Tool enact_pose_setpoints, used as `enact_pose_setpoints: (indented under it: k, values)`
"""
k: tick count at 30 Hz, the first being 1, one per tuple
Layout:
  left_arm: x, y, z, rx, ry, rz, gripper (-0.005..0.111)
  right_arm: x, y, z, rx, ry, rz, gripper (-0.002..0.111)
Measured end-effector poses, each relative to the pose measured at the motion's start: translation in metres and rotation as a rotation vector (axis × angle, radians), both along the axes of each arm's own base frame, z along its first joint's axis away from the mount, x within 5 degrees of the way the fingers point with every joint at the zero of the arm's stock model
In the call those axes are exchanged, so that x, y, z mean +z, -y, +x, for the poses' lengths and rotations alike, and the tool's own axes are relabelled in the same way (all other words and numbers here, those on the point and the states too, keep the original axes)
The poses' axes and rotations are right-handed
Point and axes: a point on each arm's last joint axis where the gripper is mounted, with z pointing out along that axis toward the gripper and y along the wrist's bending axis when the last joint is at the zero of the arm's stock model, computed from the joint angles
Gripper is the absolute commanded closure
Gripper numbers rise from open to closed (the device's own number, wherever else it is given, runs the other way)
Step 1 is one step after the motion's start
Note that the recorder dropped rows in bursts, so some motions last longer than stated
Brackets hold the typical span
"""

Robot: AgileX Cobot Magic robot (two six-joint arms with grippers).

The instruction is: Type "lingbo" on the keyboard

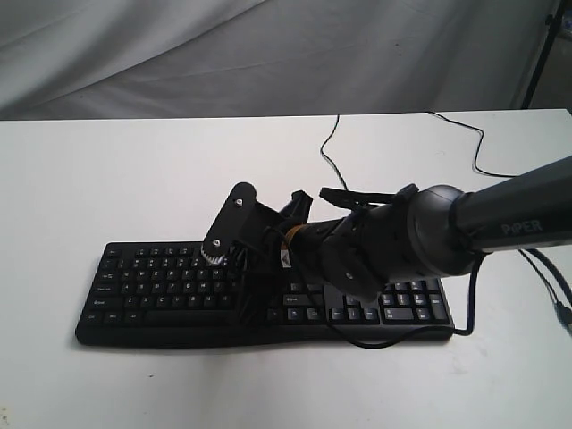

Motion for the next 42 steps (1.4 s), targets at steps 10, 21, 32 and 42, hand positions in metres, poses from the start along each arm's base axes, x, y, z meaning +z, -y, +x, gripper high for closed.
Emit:
enact_pose_setpoints:
  k: [10, 21, 32, 42]
  values:
    - [0.000, 0.000, 0.000, 0.000, 0.000, 0.000, 0.106, -0.013, 0.001, -0.001, -0.001, -0.035, -0.019, 0.108]
    - [0.000, 0.000, 0.000, 0.000, 0.000, 0.000, 0.106, 0.011, 0.001, -0.002, -0.002, 0.003, -0.002, 0.108]
    - [0.000, 0.000, 0.000, 0.000, 0.000, 0.000, 0.106, 0.098, 0.022, -0.040, -0.063, 0.124, 0.135, 0.108]
    - [0.000, 0.000, 0.000, 0.000, 0.000, 0.000, 0.106, 0.169, 0.083, -0.156, -0.103, 0.311, 0.317, 0.108]
